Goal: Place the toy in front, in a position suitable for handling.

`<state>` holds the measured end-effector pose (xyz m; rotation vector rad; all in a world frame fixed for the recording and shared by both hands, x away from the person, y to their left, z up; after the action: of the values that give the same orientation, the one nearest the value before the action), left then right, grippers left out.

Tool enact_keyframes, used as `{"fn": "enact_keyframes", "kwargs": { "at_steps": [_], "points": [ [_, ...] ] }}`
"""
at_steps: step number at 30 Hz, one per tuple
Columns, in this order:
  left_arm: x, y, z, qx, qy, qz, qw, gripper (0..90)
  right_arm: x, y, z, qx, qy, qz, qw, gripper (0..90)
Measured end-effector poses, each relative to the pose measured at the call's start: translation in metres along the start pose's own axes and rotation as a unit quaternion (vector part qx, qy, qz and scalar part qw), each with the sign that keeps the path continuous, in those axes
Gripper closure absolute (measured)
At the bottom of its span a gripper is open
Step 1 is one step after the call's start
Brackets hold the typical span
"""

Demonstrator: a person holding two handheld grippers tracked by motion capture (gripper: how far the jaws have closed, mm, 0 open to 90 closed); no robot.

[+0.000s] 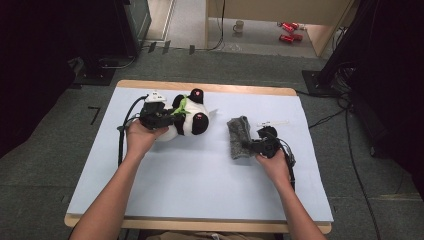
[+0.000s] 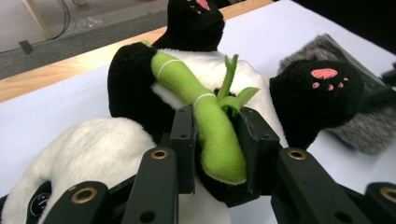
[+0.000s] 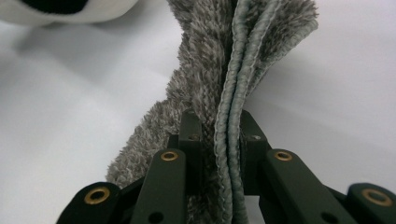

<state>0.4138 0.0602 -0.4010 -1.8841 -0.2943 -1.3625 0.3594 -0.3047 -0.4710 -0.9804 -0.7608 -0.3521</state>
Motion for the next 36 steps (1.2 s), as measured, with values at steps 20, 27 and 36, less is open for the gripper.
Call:
{"fn": "enact_keyframes", "kwargs": {
  "at_steps": [20,27,36],
  "points": [
    [-0.021,-0.031,-0.088,-0.057,-0.006,0.002,0.9984,74.8,-0.005,-0.042,-0.067,-0.051,0.004,0.023,0.9984,76.0],
    [-0.03,-0.026,-0.112,-0.071,0.017,0.016,0.9972,75.4,-0.01,-0.036,-0.074,-0.044,0.004,0.02,0.9988,70.7],
    [-0.034,-0.031,-0.11,-0.073,0.018,-0.018,0.997,57.2,-0.007,-0.032,-0.078,-0.06,0.009,-0.023,0.9979,49.1]
  ]
}}
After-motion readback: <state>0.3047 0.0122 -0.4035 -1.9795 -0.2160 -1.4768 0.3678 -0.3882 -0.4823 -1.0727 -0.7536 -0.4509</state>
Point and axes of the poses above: each handheld gripper's, and its own axes: y roughly forward along the jaws, x roughly out of its top, z roughly to its left, the point moved 1 cm from there along y, roughly forward along the jaws, and after that the axes turned 8 degrees about -z, right-handed, at the moved point
